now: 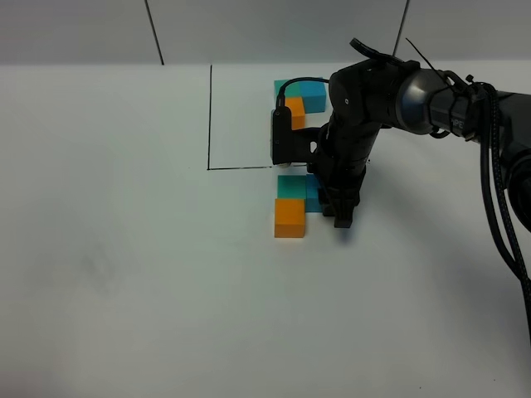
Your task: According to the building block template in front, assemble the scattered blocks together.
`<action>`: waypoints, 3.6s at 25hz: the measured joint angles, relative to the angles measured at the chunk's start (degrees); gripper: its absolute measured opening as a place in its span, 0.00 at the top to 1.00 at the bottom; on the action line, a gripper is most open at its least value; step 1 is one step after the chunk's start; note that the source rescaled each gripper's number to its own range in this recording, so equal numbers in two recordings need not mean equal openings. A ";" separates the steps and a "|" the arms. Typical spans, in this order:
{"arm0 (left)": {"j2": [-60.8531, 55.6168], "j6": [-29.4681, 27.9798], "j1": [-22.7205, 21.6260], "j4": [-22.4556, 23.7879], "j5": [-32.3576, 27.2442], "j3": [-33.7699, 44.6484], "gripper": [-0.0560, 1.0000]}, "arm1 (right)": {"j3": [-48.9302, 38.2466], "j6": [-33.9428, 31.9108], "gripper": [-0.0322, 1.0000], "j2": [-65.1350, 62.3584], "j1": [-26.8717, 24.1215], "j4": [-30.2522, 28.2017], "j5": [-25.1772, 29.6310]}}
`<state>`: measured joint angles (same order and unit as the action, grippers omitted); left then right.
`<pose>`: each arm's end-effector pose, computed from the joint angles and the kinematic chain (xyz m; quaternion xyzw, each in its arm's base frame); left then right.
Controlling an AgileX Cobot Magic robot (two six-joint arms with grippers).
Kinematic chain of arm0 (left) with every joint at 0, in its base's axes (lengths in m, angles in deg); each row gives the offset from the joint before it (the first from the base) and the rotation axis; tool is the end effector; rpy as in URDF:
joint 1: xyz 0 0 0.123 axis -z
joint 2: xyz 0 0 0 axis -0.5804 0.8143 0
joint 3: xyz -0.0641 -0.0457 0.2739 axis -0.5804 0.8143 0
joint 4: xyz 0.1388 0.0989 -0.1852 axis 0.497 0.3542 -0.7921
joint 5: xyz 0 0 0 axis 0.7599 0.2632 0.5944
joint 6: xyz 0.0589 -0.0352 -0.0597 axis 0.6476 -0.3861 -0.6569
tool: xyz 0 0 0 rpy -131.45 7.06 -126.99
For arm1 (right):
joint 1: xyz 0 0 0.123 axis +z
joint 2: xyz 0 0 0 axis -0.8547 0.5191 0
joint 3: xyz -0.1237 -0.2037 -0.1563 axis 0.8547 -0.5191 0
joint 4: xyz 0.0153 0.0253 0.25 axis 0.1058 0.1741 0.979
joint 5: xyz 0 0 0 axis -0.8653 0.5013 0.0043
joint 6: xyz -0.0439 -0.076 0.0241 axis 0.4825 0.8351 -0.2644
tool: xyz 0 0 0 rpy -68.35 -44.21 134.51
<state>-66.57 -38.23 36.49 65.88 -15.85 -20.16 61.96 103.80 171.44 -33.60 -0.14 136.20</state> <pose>-0.0078 -0.0151 0.2796 0.0791 0.8433 -0.0587 0.5283 0.4090 0.1933 0.1119 -0.6693 0.7388 -0.0162 0.0770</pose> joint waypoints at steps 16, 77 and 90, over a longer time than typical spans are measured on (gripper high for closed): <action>0.00 -0.04 0.00 0.00 -0.04 0.00 0.22 | 0.00 1.06 0.78 -0.06 0.11 -0.63 -1.22; 0.00 -0.17 0.00 0.00 -0.04 0.00 0.22 | -60.57 -64.11 0.25 -123.90 -18.75 -0.43 19.34; 0.00 0.01 0.00 0.00 -0.04 0.00 0.22 | -62.70 -63.75 0.25 -130.67 -17.63 0.45 20.39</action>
<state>-66.57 -38.21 36.49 65.88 -15.89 -20.16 -0.74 40.05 40.77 -51.22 0.31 156.59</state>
